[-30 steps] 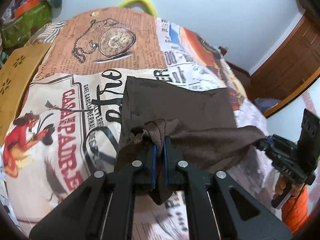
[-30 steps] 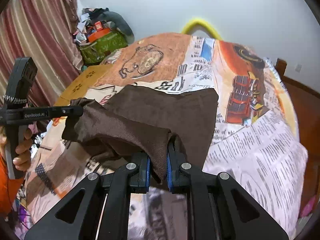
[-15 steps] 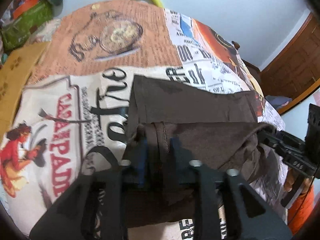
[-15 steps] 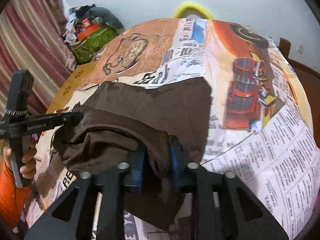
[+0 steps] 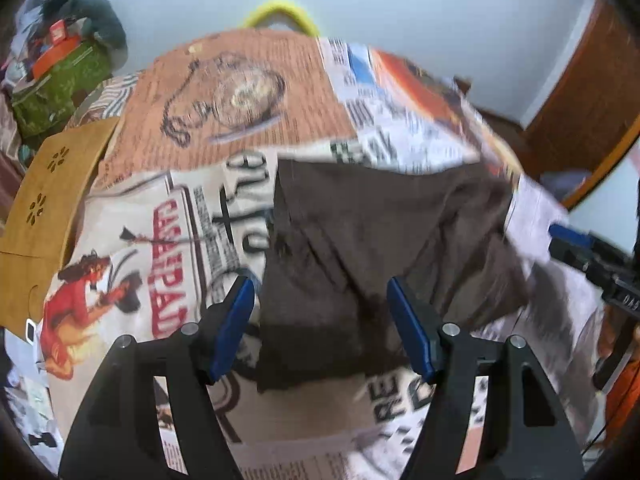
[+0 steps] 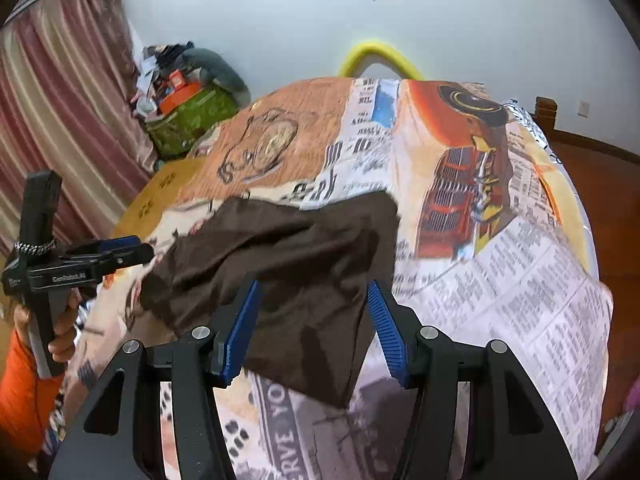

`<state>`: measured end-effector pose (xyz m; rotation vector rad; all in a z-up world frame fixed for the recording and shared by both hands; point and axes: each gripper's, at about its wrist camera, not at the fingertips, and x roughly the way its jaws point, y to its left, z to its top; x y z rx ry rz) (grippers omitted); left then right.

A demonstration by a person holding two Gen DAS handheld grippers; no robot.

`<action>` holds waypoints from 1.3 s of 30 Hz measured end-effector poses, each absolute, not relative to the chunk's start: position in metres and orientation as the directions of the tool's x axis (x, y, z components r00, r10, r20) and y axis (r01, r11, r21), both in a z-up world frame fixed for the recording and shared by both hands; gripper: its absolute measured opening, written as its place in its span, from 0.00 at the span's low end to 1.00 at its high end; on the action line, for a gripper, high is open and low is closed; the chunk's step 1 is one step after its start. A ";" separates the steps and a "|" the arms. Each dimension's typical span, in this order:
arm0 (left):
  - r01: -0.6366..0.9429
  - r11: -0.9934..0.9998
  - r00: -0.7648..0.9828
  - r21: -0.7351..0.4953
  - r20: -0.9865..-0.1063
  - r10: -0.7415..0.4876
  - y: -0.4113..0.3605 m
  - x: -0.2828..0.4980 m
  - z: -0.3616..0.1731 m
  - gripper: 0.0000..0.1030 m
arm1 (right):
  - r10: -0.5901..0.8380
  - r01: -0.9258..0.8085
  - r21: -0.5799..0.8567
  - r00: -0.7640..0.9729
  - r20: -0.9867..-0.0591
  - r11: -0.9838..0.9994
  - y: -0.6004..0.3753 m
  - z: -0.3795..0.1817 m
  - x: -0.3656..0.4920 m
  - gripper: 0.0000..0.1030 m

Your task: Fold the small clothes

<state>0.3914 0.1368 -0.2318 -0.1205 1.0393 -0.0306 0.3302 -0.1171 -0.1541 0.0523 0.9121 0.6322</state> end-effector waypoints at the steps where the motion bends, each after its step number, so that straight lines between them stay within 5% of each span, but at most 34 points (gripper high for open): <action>1: -0.024 0.997 0.485 -0.077 -0.873 -0.056 0.132 0.391 -0.241 0.66 | 0.525 -0.492 0.293 0.441 -0.728 0.820 -0.113 -0.160 0.329 0.51; 9: 0.034 0.994 0.462 0.100 -0.884 0.073 0.105 0.402 -0.268 0.66 | 0.433 -0.491 0.201 0.421 -0.797 0.848 -0.098 -0.205 0.335 0.51; 17: -0.085 0.982 0.526 0.168 -0.830 0.187 0.137 0.455 -0.246 0.66 | 0.447 -0.511 0.204 0.414 -0.793 0.835 -0.100 -0.212 0.339 0.52; 24: -0.149 0.989 0.561 0.002 -0.823 0.086 0.174 0.462 -0.223 0.67 | 0.460 -0.503 0.220 0.424 -0.780 0.836 -0.104 -0.210 0.337 0.52; 33: -0.047 0.999 0.492 -0.011 -0.871 0.014 0.155 0.434 -0.258 0.66 | 0.513 -0.464 0.284 0.502 -0.696 0.839 -0.110 -0.179 0.362 0.52; 39: -0.023 0.995 0.466 -0.095 -0.882 -0.073 0.153 0.432 -0.272 0.30 | 0.514 -0.445 0.309 0.475 -0.714 0.841 -0.100 -0.190 0.385 0.29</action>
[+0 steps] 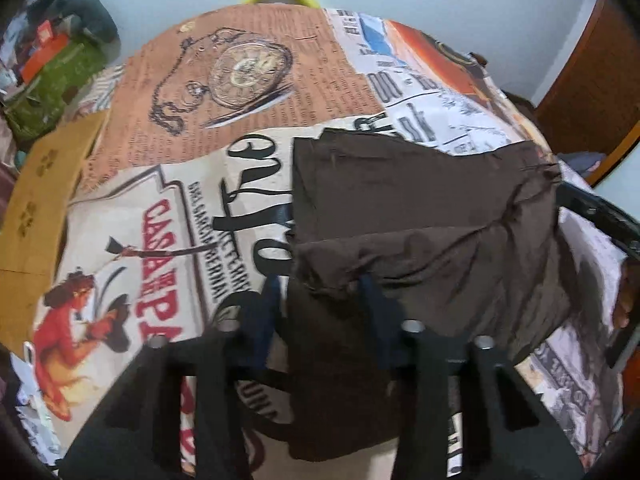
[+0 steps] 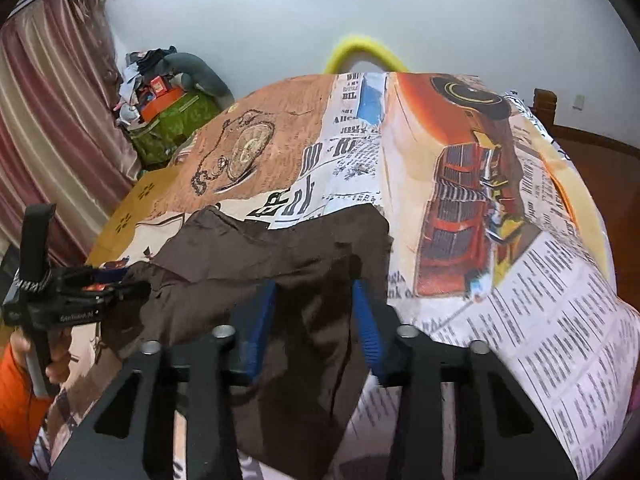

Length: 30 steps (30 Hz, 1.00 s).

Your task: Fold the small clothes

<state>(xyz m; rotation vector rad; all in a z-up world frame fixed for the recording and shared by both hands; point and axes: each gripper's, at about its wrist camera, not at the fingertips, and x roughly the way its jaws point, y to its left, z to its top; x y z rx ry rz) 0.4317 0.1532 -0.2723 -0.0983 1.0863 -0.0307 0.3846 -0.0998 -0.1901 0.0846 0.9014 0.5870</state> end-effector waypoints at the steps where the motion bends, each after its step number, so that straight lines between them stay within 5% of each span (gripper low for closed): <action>1: -0.015 0.995 0.472 -0.100 -0.878 -0.081 0.152 0.432 -0.271 0.22 | 0.511 -0.450 0.301 0.479 -0.713 0.841 -0.097 -0.191 0.385 0.24; 4: 0.019 0.996 0.492 -0.086 -0.867 -0.085 0.145 0.433 -0.265 0.07 | 0.504 -0.466 0.276 0.486 -0.714 0.841 -0.092 -0.191 0.385 0.09; 7: 0.027 0.996 0.506 -0.080 -0.858 -0.083 0.143 0.433 -0.259 0.06 | 0.498 -0.481 0.251 0.500 -0.709 0.840 -0.090 -0.187 0.383 0.05; 16: 0.030 0.995 0.603 -0.092 -0.793 -0.092 0.141 0.437 -0.223 0.06 | 0.501 -0.515 0.188 0.577 -0.645 0.836 -0.093 -0.151 0.382 0.04; 27: -0.068 0.992 0.529 -0.106 -0.847 -0.054 0.160 0.476 -0.270 0.06 | 0.409 -0.449 0.155 0.553 -0.726 0.880 -0.093 -0.193 0.409 0.05; 30: -0.078 0.992 0.516 -0.098 -0.856 -0.045 0.161 0.477 -0.276 0.13 | 0.393 -0.459 0.125 0.553 -0.735 0.880 -0.091 -0.194 0.406 0.05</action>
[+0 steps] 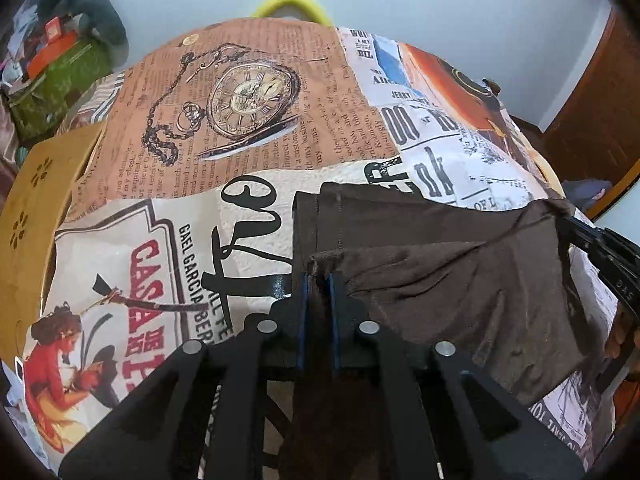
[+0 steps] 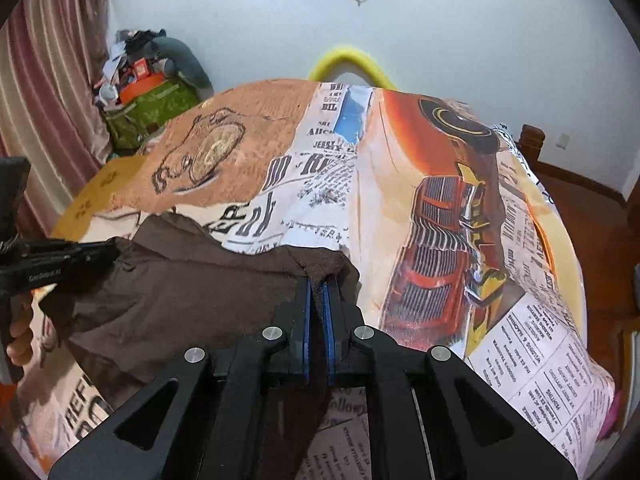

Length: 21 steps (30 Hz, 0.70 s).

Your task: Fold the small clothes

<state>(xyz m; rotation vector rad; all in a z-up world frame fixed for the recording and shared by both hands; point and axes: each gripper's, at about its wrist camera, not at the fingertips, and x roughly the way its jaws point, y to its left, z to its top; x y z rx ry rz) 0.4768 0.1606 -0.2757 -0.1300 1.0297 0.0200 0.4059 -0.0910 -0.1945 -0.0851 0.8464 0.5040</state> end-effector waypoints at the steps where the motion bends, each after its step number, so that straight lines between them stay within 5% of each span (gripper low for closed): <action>1: -0.084 0.994 0.514 -0.076 -0.858 -0.022 0.160 0.476 -0.275 0.21 | 0.389 -0.460 0.119 0.555 -0.735 0.880 -0.091 -0.193 0.404 0.06; 6: -0.068 0.996 0.552 -0.050 -0.834 -0.004 0.162 0.467 -0.256 0.48 | 0.404 -0.440 0.155 0.558 -0.725 0.885 -0.101 -0.182 0.400 0.19; 11: -0.057 0.991 0.569 -0.117 -0.820 -0.064 0.170 0.451 -0.246 0.69 | 0.423 -0.414 0.195 0.582 -0.695 0.889 -0.112 -0.169 0.385 0.63; 21: -0.069 0.960 0.446 -0.271 -0.869 -0.213 0.178 0.464 -0.288 0.69 | 0.411 -0.415 0.211 0.482 -0.774 0.885 -0.109 -0.204 0.374 0.67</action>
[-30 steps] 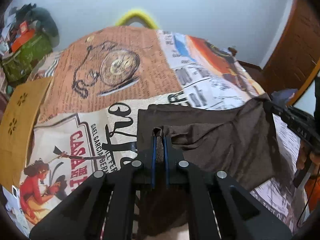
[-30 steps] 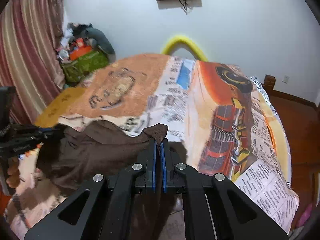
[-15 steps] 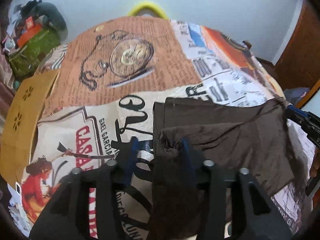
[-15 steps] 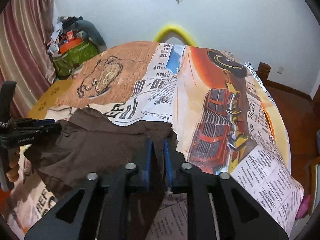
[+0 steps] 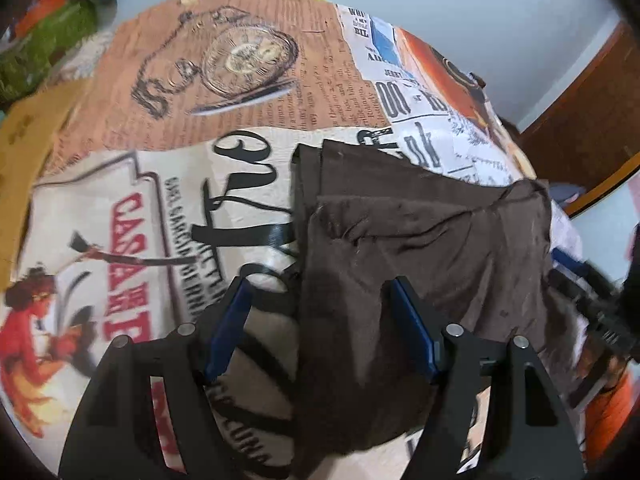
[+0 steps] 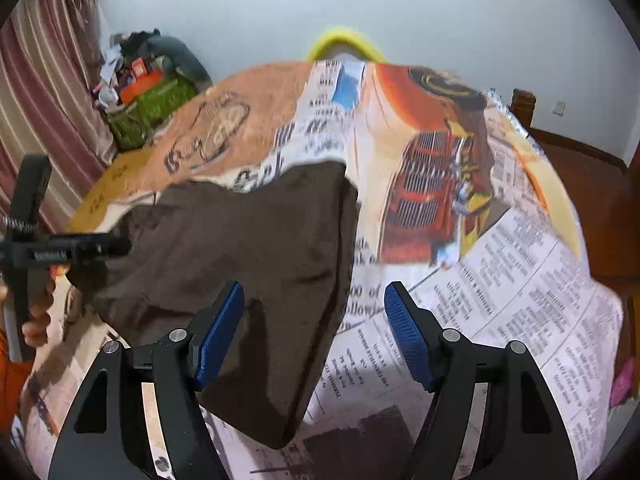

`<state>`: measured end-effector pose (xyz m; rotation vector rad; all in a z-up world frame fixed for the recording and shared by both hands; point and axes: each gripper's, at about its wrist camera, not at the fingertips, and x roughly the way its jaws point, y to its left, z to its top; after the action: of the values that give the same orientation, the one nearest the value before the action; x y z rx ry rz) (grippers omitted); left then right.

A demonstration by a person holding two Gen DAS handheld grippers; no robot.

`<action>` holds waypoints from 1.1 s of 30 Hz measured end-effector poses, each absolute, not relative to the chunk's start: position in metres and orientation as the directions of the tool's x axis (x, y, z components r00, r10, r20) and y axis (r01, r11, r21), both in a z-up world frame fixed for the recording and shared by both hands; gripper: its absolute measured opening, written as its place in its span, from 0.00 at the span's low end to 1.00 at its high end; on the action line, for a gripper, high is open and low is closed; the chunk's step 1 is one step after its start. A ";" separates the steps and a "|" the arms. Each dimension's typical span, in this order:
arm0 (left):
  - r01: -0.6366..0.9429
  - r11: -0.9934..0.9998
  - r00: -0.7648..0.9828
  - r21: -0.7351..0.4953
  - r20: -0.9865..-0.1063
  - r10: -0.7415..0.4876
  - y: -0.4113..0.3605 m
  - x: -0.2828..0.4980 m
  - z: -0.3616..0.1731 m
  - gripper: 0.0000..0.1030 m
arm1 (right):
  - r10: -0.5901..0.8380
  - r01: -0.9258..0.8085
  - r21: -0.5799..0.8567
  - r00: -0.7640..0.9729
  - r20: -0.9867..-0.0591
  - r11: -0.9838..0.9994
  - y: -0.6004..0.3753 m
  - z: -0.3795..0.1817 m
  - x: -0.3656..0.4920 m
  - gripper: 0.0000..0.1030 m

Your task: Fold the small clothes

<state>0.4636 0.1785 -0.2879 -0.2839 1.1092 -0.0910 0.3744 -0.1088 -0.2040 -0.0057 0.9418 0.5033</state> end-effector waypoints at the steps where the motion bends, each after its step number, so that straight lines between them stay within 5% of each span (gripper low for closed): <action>1: -0.069 0.957 0.441 -0.282 -0.869 -0.224 0.178 0.467 -0.290 0.69 | 0.415 -0.413 0.220 0.473 -0.777 0.884 -0.108 -0.207 0.377 0.67; 9: -0.091 0.924 0.422 -0.371 -0.855 -0.302 0.175 0.491 -0.306 0.65 | 0.485 -0.390 0.328 0.428 -0.763 0.860 -0.103 -0.219 0.396 0.64; 11: -0.091 0.915 0.433 -0.393 -0.843 -0.319 0.176 0.490 -0.304 0.38 | 0.512 -0.384 0.368 0.406 -0.757 0.847 -0.100 -0.222 0.400 0.43; 14: -0.094 0.891 0.428 -0.443 -0.826 -0.366 0.177 0.487 -0.302 0.17 | 0.539 -0.362 0.415 0.383 -0.750 0.835 -0.095 -0.228 0.402 0.25; 19: -0.090 0.910 0.450 -0.405 -0.832 -0.325 0.172 0.474 -0.282 0.13 | 0.533 -0.374 0.398 0.400 -0.746 0.838 -0.086 -0.218 0.389 0.12; 33: -0.053 0.954 0.651 -0.295 -0.735 -0.190 0.202 0.354 -0.154 0.11 | 0.608 -0.525 0.354 0.458 -0.649 0.774 -0.048 -0.111 0.313 0.08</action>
<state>0.3544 0.2024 -0.1542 -0.3037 0.8617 -0.0791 0.3125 -0.0481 -0.1114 0.1080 0.8432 0.6996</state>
